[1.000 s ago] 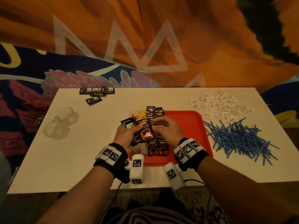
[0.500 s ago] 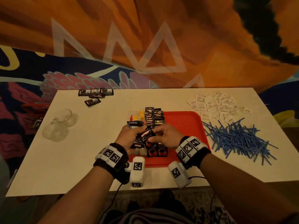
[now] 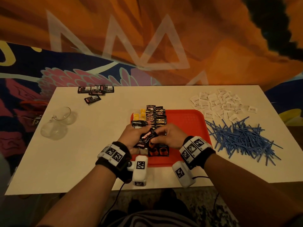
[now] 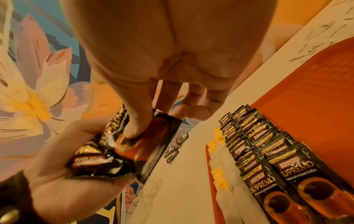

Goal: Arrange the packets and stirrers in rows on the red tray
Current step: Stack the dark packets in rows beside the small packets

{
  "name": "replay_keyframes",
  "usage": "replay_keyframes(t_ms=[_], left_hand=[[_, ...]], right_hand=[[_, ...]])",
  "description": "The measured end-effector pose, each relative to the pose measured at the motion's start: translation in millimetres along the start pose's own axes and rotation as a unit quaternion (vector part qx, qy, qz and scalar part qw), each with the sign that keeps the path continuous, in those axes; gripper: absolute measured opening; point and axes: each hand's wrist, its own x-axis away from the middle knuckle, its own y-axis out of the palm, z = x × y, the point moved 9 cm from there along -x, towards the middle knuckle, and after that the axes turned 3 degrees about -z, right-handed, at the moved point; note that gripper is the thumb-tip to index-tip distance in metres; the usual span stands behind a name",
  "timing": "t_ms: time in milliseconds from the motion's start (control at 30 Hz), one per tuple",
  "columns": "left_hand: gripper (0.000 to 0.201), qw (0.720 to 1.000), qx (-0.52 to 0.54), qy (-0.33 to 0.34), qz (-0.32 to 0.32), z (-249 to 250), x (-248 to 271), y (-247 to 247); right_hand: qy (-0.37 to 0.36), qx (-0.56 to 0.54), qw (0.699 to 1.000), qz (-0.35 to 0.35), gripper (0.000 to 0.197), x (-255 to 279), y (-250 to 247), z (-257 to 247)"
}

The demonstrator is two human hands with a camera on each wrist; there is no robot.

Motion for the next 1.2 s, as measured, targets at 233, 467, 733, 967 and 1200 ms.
replay_keyframes(t_ms=[233, 467, 733, 967, 1200], left_hand=[[0.012, 0.992, -0.023, -0.028, 0.123, -25, -8, -42], [0.012, 0.980, 0.054, -0.082, 0.174, -57, 5, -92], [0.007, 0.971, 0.083, -0.114, 0.193, -87, 20, -126], [0.010, 0.969, 0.094, -0.119, 0.197, -90, 23, -133], [0.009, 0.969, 0.101, -0.122, 0.189, -93, 21, -131]], right_hand=[[0.078, -0.003, 0.997, 0.023, 0.024, -17, 16, 42], [0.266, 0.102, 0.954, 0.090, 0.020, -21, 19, 146], [0.325, 0.030, 0.939, 0.104, 0.023, -22, 47, 192], [0.340, 0.009, 0.926, 0.161, 0.017, -29, 48, 197], [0.336, 0.015, 0.927, 0.165, 0.020, -30, 49, 201]])
